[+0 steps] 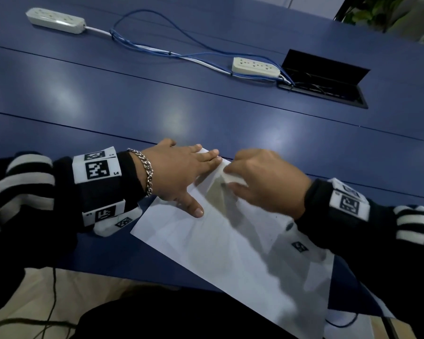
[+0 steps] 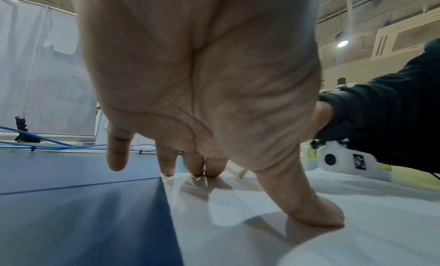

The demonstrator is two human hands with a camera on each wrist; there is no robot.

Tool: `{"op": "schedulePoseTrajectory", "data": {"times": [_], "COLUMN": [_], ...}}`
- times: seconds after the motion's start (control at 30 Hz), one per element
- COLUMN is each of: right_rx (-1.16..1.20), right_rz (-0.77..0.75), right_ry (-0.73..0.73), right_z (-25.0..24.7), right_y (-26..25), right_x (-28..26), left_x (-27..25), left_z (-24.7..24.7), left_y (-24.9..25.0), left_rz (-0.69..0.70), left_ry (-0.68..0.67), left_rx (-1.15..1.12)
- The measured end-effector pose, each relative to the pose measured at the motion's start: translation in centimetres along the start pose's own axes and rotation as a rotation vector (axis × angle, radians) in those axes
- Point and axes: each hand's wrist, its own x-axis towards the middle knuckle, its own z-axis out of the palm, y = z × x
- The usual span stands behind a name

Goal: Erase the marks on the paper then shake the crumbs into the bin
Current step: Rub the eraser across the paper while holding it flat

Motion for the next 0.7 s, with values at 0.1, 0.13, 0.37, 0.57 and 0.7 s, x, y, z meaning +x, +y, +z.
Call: {"op": "schedulePoseTrajectory", "data": {"times": [0.1,0.13,0.37,0.57,0.7], "right_rx": [-0.002,0.000,0.023,-0.026,-0.059], "right_rz": [-0.027,-0.005,0.076,0.079,-0.081], "right_ry": [-0.066,-0.052,-0.004,0.000,-0.052], "right_z": [0.0,-0.2,0.0,-0.1,0.8], "right_y": [-0.2,0.5,2.6,0.4,-2.3], "right_x": [-0.3,0.3,1.5,0.1,-2.2], "left_x": [-0.1,0.0,-0.9,-1.6,-1.6], "left_z": [0.0,-0.1,0.4,1.6,1.5], "left_y": [0.0,0.0,-0.5,-0.7,-0.7], "left_rz": [0.003,0.004,0.089,0.093,0.081], "left_ry": [-0.007,-0.009,-0.030,-0.039,-0.051], "left_rx": [-0.004,-0.006,-0.084,-0.050,-0.043]}}
